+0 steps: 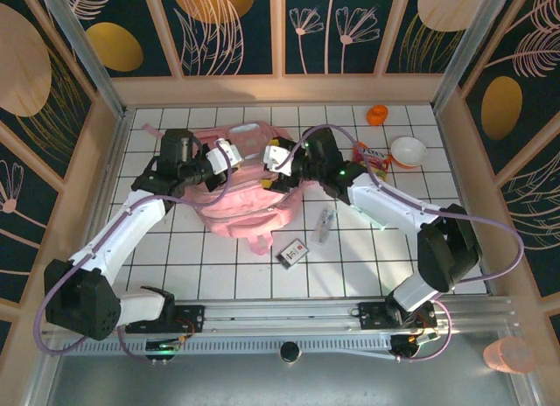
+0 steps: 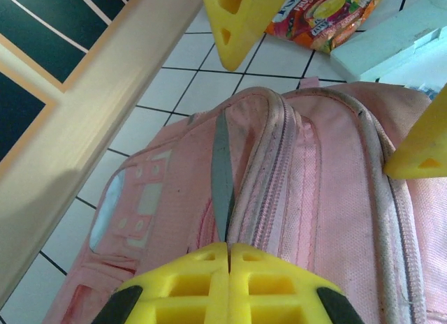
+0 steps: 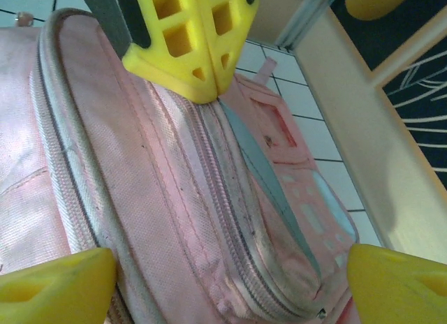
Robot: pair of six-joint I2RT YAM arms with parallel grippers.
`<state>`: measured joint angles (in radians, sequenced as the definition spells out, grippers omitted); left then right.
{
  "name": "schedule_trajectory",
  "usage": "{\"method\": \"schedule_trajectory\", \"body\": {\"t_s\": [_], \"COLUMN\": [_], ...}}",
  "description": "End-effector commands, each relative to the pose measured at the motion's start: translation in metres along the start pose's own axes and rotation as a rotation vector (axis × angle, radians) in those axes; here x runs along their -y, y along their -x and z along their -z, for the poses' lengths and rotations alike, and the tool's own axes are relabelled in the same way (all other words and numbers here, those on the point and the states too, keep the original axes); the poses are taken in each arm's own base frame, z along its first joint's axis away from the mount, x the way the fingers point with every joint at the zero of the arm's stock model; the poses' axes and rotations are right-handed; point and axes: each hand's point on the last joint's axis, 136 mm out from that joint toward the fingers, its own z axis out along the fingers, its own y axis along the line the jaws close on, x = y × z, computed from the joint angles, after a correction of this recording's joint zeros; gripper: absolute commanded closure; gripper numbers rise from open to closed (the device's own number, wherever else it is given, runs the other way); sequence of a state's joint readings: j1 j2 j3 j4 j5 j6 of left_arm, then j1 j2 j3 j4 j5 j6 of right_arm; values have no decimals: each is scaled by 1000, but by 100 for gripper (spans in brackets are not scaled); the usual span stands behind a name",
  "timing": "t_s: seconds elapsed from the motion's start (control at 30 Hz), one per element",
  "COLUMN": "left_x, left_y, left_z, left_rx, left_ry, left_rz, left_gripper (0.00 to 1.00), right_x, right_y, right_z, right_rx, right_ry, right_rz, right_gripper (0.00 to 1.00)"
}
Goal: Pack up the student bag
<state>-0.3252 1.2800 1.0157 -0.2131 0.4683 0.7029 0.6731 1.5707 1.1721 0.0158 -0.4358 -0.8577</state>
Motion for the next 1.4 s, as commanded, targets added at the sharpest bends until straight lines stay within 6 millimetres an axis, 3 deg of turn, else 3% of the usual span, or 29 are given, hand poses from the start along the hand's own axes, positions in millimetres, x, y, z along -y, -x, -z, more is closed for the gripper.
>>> {"method": "schedule_trajectory", "body": {"t_s": [0.0,0.13,0.37,0.6,0.67,0.83,0.9,0.93,1.07,1.13,1.23,1.37], "left_x": [-15,-12,-12,-9,-6,4,10,13,19,21,27,30], "left_y": [32,35,40,51,53,47,42,41,37,32,12,-4], "left_z": [6,5,8,14,14,11,10,9,9,8,1,-7], "left_rx": [108,127,155,209,226,218,209,206,191,171,102,55], "left_ry": [36,12,1,-36,-52,-105,-132,-147,-177,-186,-194,-191], "left_rz": [-69,-64,-53,-47,-46,-28,-15,-9,17,53,75,86], "left_gripper": [100,100,100,100,100,100,100,100,84,58,33,18], "right_x": [-4,-9,-13,0,5,13,11,10,8,8,8,8], "right_y": [12,6,-10,-28,-28,-1,9,12,22,26,31,38], "right_z": [9,13,0,-14,-15,-8,-5,-4,-3,-3,-3,-3], "right_rx": [62,52,-4,-57,-57,27,64,78,119,131,143,162], "right_ry": [102,143,192,125,97,92,96,98,102,101,99,99], "right_rz": [19,34,45,84,94,93,102,103,110,113,121,134], "right_gripper": [14,13,13,16,25,80,97,100,100,100,100,100]}}
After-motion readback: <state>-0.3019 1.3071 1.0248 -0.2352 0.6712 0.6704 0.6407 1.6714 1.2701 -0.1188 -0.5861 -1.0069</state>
